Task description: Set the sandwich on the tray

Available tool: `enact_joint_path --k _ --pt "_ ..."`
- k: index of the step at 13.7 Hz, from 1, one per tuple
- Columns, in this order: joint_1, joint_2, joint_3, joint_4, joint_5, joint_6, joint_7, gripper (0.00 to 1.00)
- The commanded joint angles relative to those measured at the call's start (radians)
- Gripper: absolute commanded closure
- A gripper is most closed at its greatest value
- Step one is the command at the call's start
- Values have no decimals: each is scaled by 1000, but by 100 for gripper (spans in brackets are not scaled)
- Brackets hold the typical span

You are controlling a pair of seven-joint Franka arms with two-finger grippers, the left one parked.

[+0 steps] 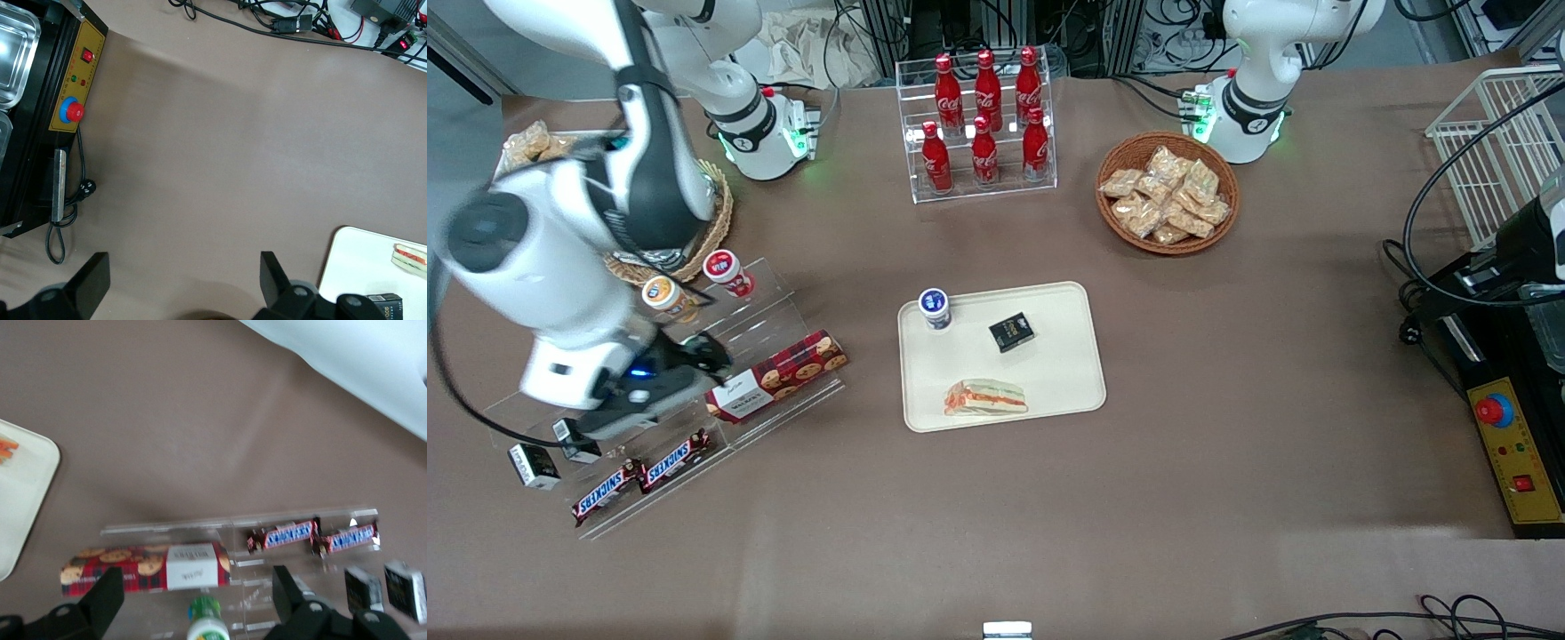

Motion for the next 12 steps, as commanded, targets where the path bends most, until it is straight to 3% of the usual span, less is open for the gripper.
enact_joint_path --k 1,5,8,12 --pt "12 -131 -76 -15 -28 -165 130 1" --pt "-52 -256 -65 -18 -48 -315 278 1" --pt "-222 -277 152 16 -143 -326 273 1" --pt "-329 -270 177 27 -136 -324 273 1"
